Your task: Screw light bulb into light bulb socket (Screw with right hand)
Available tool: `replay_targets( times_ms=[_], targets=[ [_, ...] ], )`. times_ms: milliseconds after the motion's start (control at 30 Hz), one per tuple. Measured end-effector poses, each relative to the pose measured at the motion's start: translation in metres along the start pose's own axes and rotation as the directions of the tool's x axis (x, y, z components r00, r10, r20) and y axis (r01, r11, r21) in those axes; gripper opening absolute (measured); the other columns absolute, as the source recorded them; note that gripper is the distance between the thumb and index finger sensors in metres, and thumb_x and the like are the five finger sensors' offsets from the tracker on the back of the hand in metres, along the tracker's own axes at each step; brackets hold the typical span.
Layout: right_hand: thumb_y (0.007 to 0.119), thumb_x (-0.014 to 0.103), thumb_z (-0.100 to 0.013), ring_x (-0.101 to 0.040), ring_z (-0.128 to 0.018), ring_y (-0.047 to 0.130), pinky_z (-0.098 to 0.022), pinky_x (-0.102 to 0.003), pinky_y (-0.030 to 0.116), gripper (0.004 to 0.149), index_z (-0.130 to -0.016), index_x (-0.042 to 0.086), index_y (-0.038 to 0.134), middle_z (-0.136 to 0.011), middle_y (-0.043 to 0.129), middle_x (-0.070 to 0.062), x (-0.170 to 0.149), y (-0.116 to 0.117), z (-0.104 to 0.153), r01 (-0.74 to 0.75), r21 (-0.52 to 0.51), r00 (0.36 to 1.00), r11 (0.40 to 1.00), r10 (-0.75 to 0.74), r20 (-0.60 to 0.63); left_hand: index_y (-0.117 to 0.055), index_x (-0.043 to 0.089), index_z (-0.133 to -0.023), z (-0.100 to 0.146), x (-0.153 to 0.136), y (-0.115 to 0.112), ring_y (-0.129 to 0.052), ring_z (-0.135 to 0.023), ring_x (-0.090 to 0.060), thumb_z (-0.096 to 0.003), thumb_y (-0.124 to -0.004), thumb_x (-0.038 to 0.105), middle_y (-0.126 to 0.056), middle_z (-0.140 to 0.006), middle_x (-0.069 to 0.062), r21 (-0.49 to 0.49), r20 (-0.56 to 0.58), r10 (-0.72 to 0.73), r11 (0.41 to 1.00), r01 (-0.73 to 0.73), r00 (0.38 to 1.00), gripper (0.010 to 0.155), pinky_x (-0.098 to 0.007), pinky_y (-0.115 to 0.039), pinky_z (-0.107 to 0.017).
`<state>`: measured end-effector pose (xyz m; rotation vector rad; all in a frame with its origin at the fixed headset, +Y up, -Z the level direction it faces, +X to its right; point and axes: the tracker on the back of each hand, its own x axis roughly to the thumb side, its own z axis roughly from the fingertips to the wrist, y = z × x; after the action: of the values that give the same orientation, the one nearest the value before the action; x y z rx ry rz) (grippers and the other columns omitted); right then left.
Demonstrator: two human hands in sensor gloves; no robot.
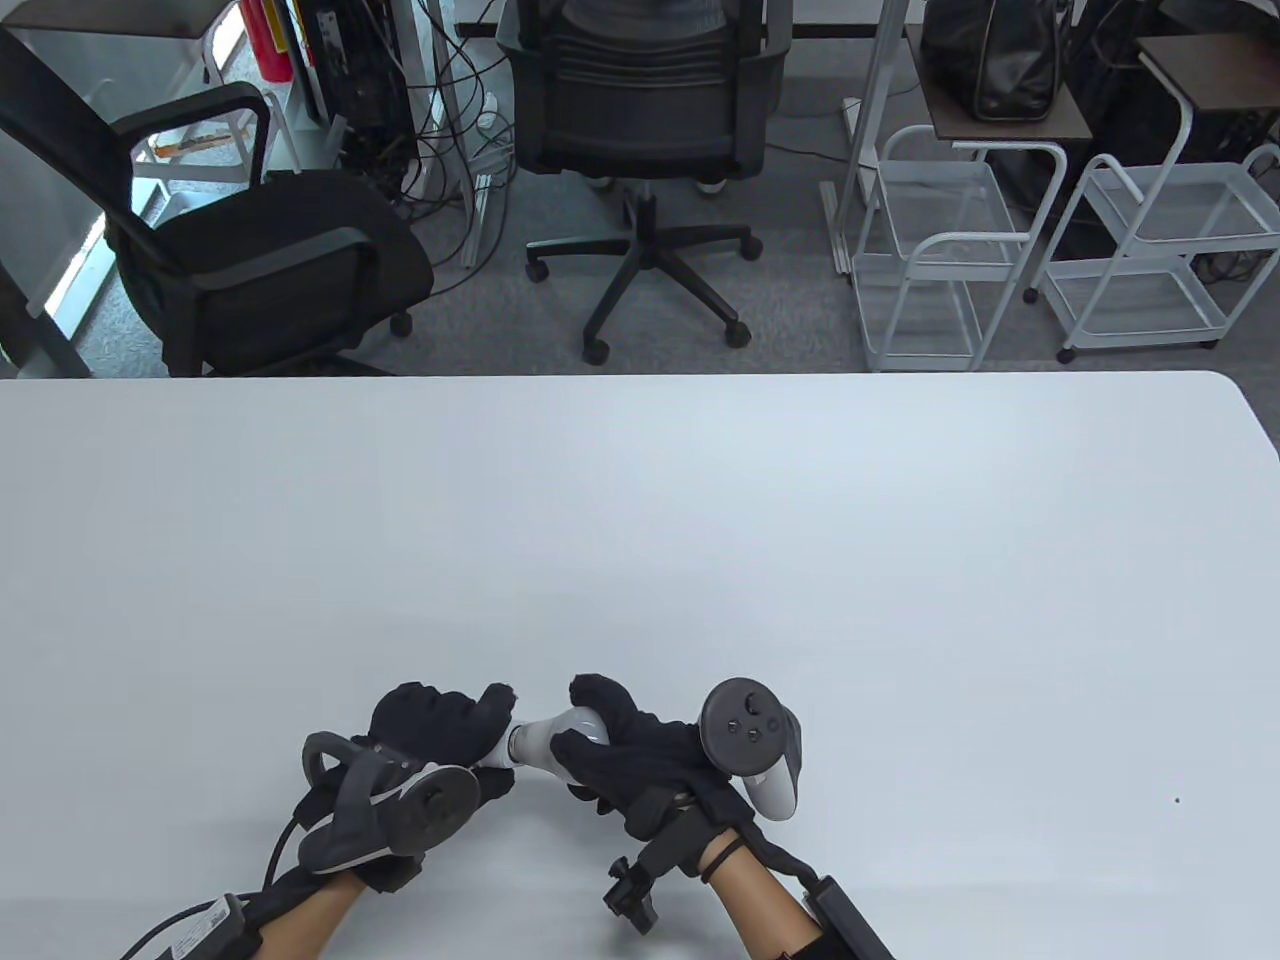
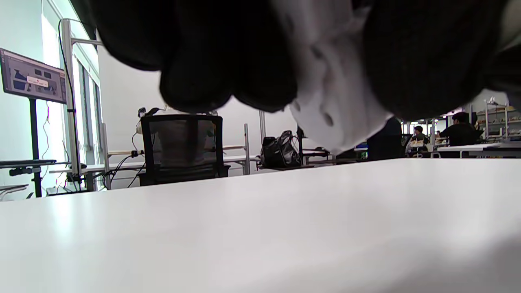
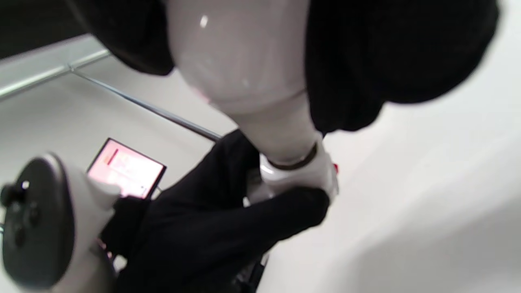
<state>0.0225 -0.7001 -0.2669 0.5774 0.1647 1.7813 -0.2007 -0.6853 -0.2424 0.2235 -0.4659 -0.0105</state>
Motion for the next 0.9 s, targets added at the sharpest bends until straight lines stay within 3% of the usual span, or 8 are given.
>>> replay_targets(
  times_ms=[67, 167, 333, 400, 500, 600, 767, 900],
  targets=[
    [0.073, 0.037, -0.058, -0.042, -0.042, 0.091, -0.024, -0.043, 0.082, 0.065, -0.097, -0.01, 0.049, -0.068, 0.074, -0.044, -0.001, 0.003, 0.0, 0.02, 0.036, 1.0, 0.999, -0.021, 0.009, -0.067, 0.025, -0.105, -0.001, 0.001, -0.003, -0.081, -0.088, -0.032, -0.0437, -0.088, 0.054, -0.083, -0.095, -0.009, -0.018, 0.0, -0.017, 1.0, 0.017, 1.0, 0.071, -0.058, -0.06, -0.075],
    [0.067, 0.034, -0.061, -0.054, -0.048, 0.086, -0.028, -0.054, 0.078, 0.064, -0.098, -0.014, 0.047, -0.072, 0.068, -0.05, 0.002, 0.006, 0.0, 0.006, 0.105, 1.0, 0.994, -0.006, -0.001, -0.071, 0.02, -0.103, -0.005, 0.006, -0.005, -0.083, -0.087, -0.034, -0.0422, -0.091, 0.053, -0.086, -0.094, -0.011, -0.132, 0.055, -0.016, 0.991, 0.023, 0.998, 0.072, -0.058, -0.061, -0.073],
    [0.063, 0.039, -0.061, -0.061, -0.058, 0.081, -0.034, -0.061, 0.075, 0.064, -0.102, -0.008, 0.05, -0.084, 0.061, -0.051, 0.02, -0.006, 0.002, -0.262, 0.03, 0.961, 0.965, 0.258, 0.096, -0.073, 0.024, -0.103, -0.01, 0.006, -0.014, -0.088, -0.081, -0.028, -0.0407, -0.093, 0.053, -0.087, -0.093, -0.006, -0.231, 0.041, 0.106, 0.969, -0.094, 0.993, 0.071, -0.055, -0.065, -0.072],
    [0.063, 0.039, -0.061, -0.066, -0.061, 0.076, -0.036, -0.069, 0.069, 0.064, -0.103, -0.009, 0.05, -0.087, 0.056, -0.053, 0.023, -0.014, 0.005, -0.273, -0.008, 0.958, 0.962, 0.273, 0.085, -0.072, 0.028, -0.104, -0.012, 0.004, -0.017, -0.088, -0.084, -0.025, -0.04, -0.093, 0.054, -0.086, -0.096, -0.002, -0.241, 0.025, 0.093, 0.967, -0.084, 0.995, 0.072, -0.054, -0.065, -0.074],
    [0.062, 0.041, -0.062, -0.07, -0.066, 0.069, -0.039, -0.075, 0.062, 0.065, -0.104, -0.008, 0.048, -0.09, 0.05, -0.053, 0.027, -0.033, 0.008, -0.433, -0.109, 0.9, 0.895, 0.436, 0.005, -0.069, 0.032, -0.105, -0.023, -0.005, -0.021, -0.087, -0.09, -0.023, -0.0402, -0.092, 0.055, -0.085, -0.101, 0.003, -0.223, -0.051, 0.097, 0.969, -0.106, 0.994, 0.072, -0.053, -0.064, -0.077],
    [0.062, 0.037, -0.061, -0.071, -0.068, 0.067, -0.041, -0.077, 0.059, 0.063, -0.103, -0.008, 0.049, -0.092, 0.048, -0.053, 0.025, -0.048, 0.012, -0.51, -0.176, 0.86, 0.842, 0.502, -0.09, -0.069, 0.031, -0.105, -0.05, -0.018, -0.028, -0.087, -0.09, -0.024, -0.0405, -0.092, 0.055, -0.085, -0.1, 0.002, -0.212, -0.141, 0.207, 0.949, -0.234, 0.968, 0.072, -0.054, -0.064, -0.076],
    [0.062, 0.026, -0.06, -0.075, -0.071, 0.057, -0.044, -0.08, 0.051, 0.057, -0.102, -0.01, 0.05, -0.094, 0.041, -0.053, 0.013, -0.063, 0.016, -0.468, -0.179, 0.881, 0.865, 0.441, -0.174, -0.069, 0.032, -0.105, -0.114, -0.035, -0.05, -0.078, -0.104, -0.029, -0.0401, -0.093, 0.053, -0.086, -0.104, 0.003, -0.184, -0.287, 0.343, 0.897, -0.402, 0.895, 0.073, -0.056, -0.061, -0.077],
    [0.062, 0.026, -0.06, -0.075, -0.073, 0.055, -0.045, -0.081, 0.049, 0.057, -0.102, -0.01, 0.05, -0.095, 0.039, -0.053, 0.004, -0.067, 0.014, -0.454, -0.171, 0.883, 0.874, 0.416, -0.217, -0.065, 0.044, -0.106, -0.166, -0.038, -0.073, -0.046, -0.121, -0.021, -0.04, -0.091, 0.057, -0.073, -0.115, 0.013, -0.218, -0.44, 0.321, 0.868, -0.447, 0.839, 0.072, -0.053, -0.042, -0.088]
  ],
)
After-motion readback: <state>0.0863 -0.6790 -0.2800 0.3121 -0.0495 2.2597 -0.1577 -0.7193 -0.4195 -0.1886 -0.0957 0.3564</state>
